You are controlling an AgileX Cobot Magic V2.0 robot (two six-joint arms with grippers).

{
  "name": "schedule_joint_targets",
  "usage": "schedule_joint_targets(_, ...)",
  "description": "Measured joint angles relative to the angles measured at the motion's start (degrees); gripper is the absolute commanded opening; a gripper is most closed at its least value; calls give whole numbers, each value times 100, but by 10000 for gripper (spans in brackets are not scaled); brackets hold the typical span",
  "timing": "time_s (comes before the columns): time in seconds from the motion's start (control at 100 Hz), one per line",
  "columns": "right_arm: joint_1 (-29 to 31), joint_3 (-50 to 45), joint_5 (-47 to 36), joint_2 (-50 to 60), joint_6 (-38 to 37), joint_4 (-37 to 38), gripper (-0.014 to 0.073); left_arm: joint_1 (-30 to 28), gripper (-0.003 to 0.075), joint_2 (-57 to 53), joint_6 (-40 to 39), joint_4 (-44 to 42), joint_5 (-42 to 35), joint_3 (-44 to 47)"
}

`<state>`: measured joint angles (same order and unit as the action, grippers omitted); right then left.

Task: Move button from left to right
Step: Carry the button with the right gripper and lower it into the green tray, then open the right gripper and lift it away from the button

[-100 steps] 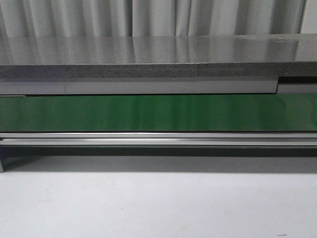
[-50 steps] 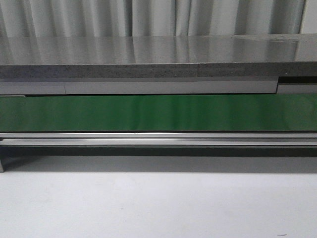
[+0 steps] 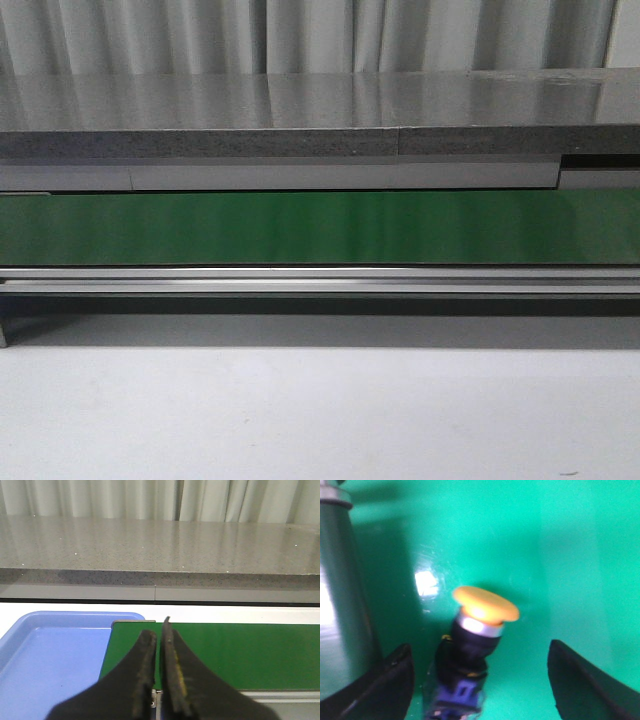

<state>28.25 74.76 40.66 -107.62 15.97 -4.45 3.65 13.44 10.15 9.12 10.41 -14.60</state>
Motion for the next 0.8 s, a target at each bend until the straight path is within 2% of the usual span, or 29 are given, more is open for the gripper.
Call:
schedule_joint_targets(0.19,-81,0,-179,367,0,-162,526,0,5,0,0,0,0,0)
schedule_joint_targets(0.36,-398,0,-370,845,0,-334,526,0,5,0,0,0,0,0)
schedule_joint_targets(0.8,-1907,-191,-860,2302,0,-393,526,0,5,0,0,0,0,0)
